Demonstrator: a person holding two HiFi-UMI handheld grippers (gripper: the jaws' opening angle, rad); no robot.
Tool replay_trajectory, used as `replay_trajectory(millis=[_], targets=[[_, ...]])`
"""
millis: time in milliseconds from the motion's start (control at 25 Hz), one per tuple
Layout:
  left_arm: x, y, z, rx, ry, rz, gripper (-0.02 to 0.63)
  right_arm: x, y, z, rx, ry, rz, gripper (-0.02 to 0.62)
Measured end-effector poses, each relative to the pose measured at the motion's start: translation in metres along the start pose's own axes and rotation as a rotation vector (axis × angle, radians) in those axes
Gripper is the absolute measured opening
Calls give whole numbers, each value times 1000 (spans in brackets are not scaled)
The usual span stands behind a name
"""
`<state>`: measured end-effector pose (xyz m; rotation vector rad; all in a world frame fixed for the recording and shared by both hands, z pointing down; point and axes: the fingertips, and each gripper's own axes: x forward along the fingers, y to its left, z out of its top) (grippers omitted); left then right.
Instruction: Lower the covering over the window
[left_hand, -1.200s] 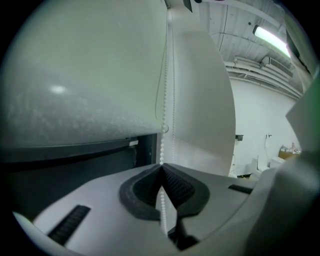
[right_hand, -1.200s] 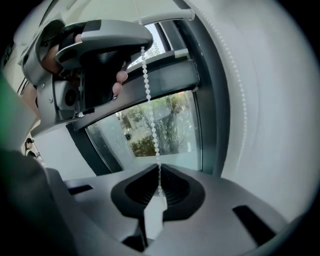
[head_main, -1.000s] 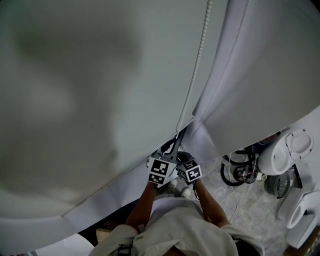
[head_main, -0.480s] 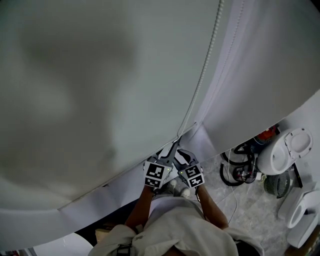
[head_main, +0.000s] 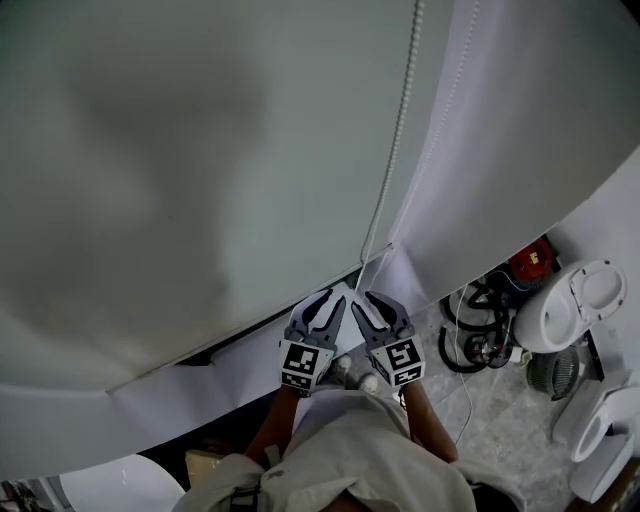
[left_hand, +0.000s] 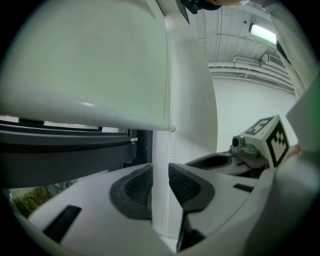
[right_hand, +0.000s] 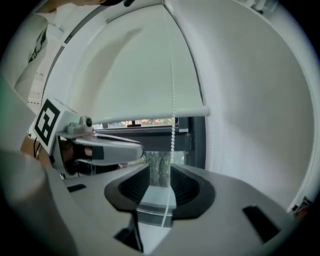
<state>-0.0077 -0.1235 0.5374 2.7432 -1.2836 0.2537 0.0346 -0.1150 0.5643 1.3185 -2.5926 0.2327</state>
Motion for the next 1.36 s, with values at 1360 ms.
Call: replay_trajectory(millis=[1360], targets=[[0, -36, 94, 69, -173, -73, 97, -61, -24, 106, -78, -250, -100, 109]])
